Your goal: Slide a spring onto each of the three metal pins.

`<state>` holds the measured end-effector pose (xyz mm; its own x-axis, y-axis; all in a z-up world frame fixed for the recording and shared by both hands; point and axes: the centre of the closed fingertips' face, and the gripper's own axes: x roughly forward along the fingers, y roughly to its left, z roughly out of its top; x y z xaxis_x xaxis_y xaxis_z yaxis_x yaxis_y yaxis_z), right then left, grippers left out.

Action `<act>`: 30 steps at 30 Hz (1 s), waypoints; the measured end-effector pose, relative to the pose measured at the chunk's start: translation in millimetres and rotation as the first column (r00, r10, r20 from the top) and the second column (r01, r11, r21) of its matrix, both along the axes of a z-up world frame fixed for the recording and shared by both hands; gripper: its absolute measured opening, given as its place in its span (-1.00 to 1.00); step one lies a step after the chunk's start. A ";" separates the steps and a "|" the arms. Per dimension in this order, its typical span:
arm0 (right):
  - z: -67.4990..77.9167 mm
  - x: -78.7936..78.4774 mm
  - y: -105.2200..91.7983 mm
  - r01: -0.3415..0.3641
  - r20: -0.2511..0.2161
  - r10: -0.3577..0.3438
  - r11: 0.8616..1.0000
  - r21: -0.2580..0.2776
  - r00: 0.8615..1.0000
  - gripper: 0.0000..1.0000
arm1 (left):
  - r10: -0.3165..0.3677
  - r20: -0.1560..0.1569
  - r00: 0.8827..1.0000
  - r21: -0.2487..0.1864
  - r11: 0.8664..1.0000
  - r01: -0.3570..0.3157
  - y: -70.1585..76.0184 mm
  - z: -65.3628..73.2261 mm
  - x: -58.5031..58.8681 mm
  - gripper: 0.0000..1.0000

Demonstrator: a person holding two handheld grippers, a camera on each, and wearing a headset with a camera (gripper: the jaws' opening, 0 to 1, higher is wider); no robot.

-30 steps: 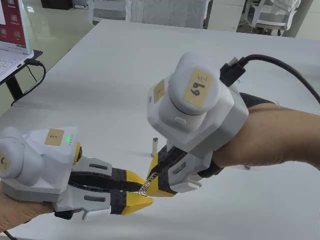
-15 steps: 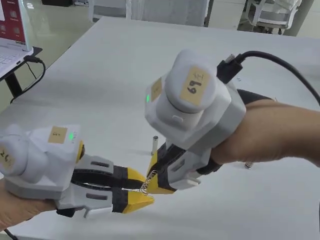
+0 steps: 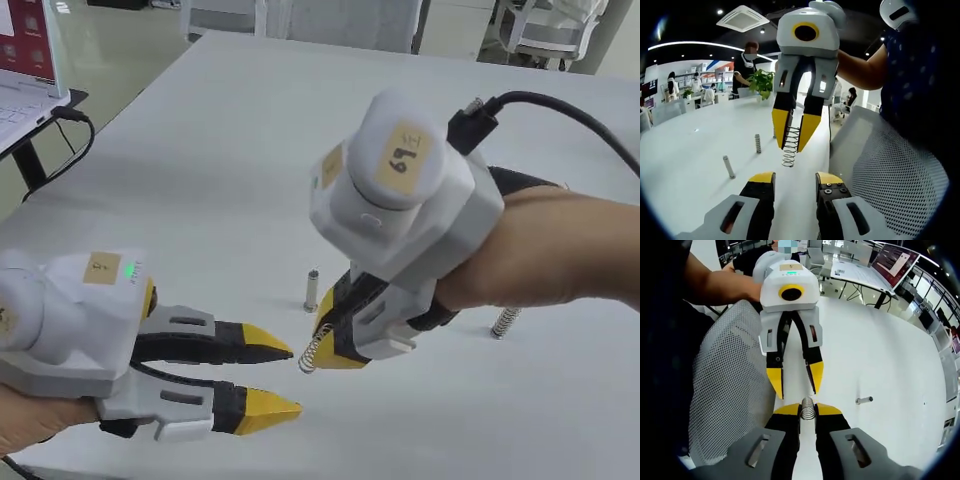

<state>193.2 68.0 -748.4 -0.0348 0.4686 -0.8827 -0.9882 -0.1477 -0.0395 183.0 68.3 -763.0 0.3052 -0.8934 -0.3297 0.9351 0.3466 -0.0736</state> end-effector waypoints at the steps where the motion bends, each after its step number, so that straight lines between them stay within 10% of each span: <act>1: 0.6 3.0 -0.4 0.007 0.001 -0.007 1.000 0.002 1.000 -0.84 | 0.004 0.003 1.000 0.000 1.000 -0.004 0.9 0.0 0.1 -0.42; 30: 13.7 76.6 -9.4 0.115 0.080 -0.112 0.993 -0.030 0.990 -0.84 | 0.141 0.028 0.990 0.000 0.990 -0.141 23.2 -7.8 10.4 0.26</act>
<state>269.8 58.7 -734.7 0.0866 0.4351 -0.8962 -0.9928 -0.0371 -0.1139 193.3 91.5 -770.9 0.4374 -0.8399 -0.3212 0.8785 0.4754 -0.0469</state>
